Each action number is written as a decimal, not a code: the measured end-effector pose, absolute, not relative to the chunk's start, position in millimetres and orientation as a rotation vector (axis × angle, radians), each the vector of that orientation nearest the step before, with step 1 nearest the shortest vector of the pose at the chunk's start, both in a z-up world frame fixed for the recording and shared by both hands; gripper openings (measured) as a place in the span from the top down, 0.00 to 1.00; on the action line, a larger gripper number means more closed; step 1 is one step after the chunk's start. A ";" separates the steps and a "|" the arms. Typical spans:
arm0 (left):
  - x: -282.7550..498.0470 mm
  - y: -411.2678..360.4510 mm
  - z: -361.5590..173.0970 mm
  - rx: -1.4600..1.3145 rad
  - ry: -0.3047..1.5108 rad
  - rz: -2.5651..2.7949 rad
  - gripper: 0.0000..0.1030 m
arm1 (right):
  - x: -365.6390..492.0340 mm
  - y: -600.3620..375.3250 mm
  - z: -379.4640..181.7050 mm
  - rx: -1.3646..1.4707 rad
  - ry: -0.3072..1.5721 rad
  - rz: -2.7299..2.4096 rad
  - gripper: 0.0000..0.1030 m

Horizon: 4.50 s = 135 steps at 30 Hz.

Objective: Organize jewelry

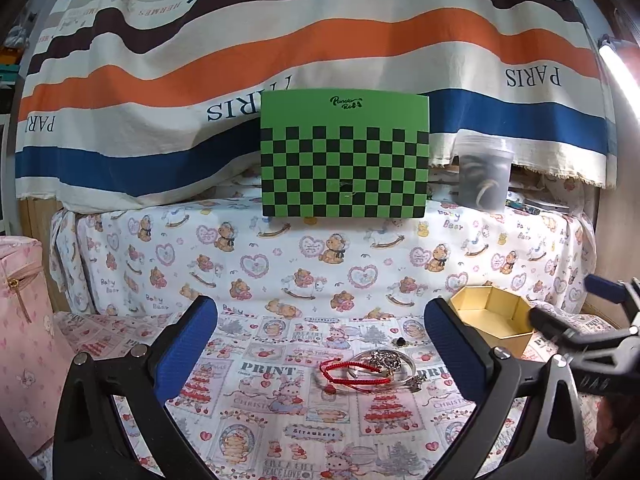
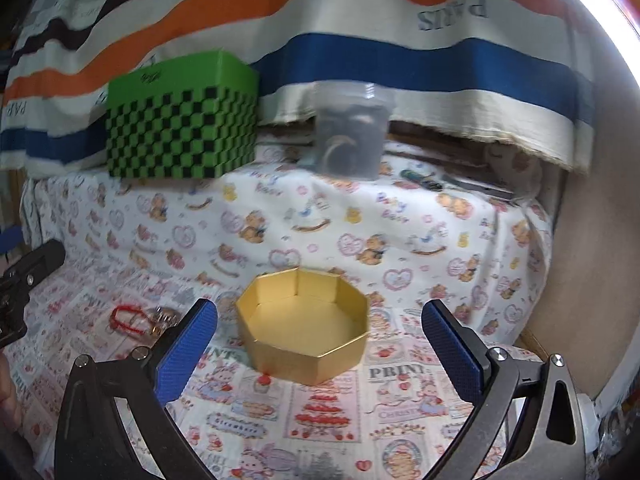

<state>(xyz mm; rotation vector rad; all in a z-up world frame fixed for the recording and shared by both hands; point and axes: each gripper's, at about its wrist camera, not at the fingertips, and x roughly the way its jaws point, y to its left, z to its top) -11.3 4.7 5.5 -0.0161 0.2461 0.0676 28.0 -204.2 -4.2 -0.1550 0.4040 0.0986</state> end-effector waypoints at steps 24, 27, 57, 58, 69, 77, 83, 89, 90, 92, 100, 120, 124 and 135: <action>-13.3 0.0 6.4 0.006 0.235 0.056 0.00 | 9.9 -209.1 5.4 -0.118 0.261 0.168 0.00; -13.7 -1.4 6.5 0.011 0.232 0.060 0.00 | 12.4 -214.3 5.0 -0.097 0.274 0.165 0.00; -4.4 1.2 -0.2 -0.008 0.294 0.070 0.00 | 13.7 -225.9 4.3 -0.050 0.299 0.070 0.00; -3.9 0.1 -0.3 -0.003 0.296 0.068 0.00 | 14.0 -225.3 4.2 -0.053 0.300 0.078 0.00; -1.3 -6.9 -0.6 0.023 0.308 0.035 0.00 | 14.1 -230.1 4.0 -0.030 0.297 0.068 0.00; 0.1 -14.6 -0.6 0.048 0.310 -0.036 0.00 | 5.5 -236.0 8.1 -0.021 0.235 0.040 0.00; -2.7 -8.6 0.0 0.019 0.301 -0.013 0.00 | 9.5 -240.4 7.7 -0.006 0.256 0.023 0.00; -4.5 -5.3 0.8 0.021 0.300 -0.020 0.00 | 13.4 -241.3 5.2 -0.002 0.278 0.013 0.00; -4.4 -6.9 1.1 0.036 0.303 -0.021 0.00 | 13.9 -240.8 5.0 -0.004 0.280 0.015 0.00; -3.7 -8.9 1.8 0.050 0.312 -0.030 0.00 | 15.3 -239.3 4.2 -0.009 0.284 0.019 0.00; 8.1 3.0 1.0 0.006 0.380 0.010 0.00 | 17.8 -231.9 2.6 -0.031 0.294 0.013 0.00; 55.4 47.6 -25.0 -0.197 0.646 -0.074 0.26 | 39.4 -253.3 -7.3 0.057 0.458 0.031 0.18; 61.7 40.3 -29.6 -0.167 0.674 -0.087 0.41 | 42.5 -257.0 -9.9 0.077 0.480 0.026 0.18; 89.0 25.4 -54.1 -0.117 0.832 -0.018 0.55 | 34.8 -246.2 -5.8 0.025 0.441 0.038 0.18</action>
